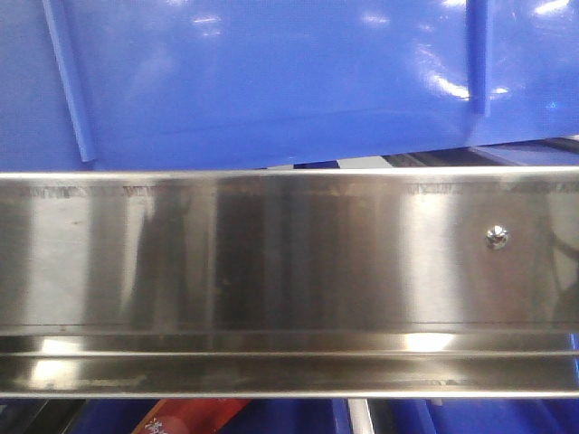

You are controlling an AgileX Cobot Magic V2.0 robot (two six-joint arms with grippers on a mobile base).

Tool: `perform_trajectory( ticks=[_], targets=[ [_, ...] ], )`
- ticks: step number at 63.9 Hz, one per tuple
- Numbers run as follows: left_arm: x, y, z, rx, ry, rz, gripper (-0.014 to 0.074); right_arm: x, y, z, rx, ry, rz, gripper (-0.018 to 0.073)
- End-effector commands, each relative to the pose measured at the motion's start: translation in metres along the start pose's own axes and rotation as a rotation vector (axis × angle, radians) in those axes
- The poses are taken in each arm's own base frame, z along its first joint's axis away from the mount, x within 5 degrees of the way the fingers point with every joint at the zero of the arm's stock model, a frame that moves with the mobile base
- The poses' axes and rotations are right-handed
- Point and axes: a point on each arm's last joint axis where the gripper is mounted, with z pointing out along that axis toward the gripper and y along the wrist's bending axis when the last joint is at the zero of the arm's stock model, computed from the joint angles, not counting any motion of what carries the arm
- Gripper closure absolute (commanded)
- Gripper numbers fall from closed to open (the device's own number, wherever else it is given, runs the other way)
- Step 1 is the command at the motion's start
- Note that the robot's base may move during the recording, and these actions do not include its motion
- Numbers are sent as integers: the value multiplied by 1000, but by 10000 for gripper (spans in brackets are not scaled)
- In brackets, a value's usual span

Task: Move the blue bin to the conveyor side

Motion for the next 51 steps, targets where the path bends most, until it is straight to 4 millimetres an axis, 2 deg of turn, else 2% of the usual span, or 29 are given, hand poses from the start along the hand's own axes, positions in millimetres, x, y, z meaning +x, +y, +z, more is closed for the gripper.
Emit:
perform_trajectory(
  ticks=[1,51],
  targets=[
    [-3,0,0,2,-28,2,575,-2,0,0,-2,-27,-17,629],
    [-3,0,0,2,-32,2,575,-4,0,0,-2,-39,-17,629]
  ],
)
